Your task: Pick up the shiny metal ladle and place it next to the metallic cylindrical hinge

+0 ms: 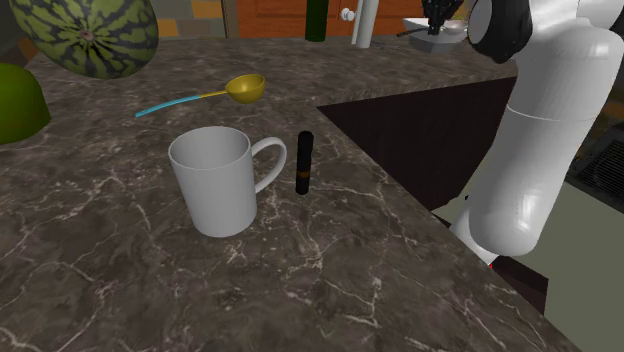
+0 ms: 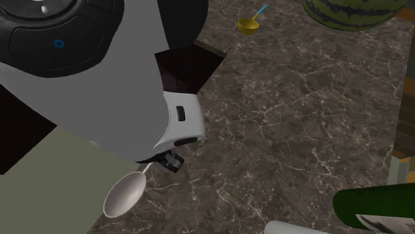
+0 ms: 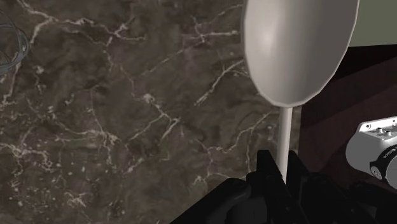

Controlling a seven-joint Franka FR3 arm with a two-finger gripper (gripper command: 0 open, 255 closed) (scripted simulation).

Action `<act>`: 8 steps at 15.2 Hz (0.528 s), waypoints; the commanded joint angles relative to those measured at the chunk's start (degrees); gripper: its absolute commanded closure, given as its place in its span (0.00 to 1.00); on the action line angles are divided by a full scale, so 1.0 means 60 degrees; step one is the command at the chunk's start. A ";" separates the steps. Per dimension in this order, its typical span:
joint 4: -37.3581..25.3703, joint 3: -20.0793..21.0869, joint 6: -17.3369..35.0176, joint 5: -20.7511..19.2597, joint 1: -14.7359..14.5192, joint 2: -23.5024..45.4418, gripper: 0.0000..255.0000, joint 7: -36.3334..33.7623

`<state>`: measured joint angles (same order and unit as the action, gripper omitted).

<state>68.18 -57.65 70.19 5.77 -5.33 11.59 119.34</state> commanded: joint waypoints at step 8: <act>-0.3650 0.0193 -0.2255 0.1733 0.2308 0.1810 1.00 0.0747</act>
<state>50.58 -56.95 59.10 13.97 5.29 20.27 123.03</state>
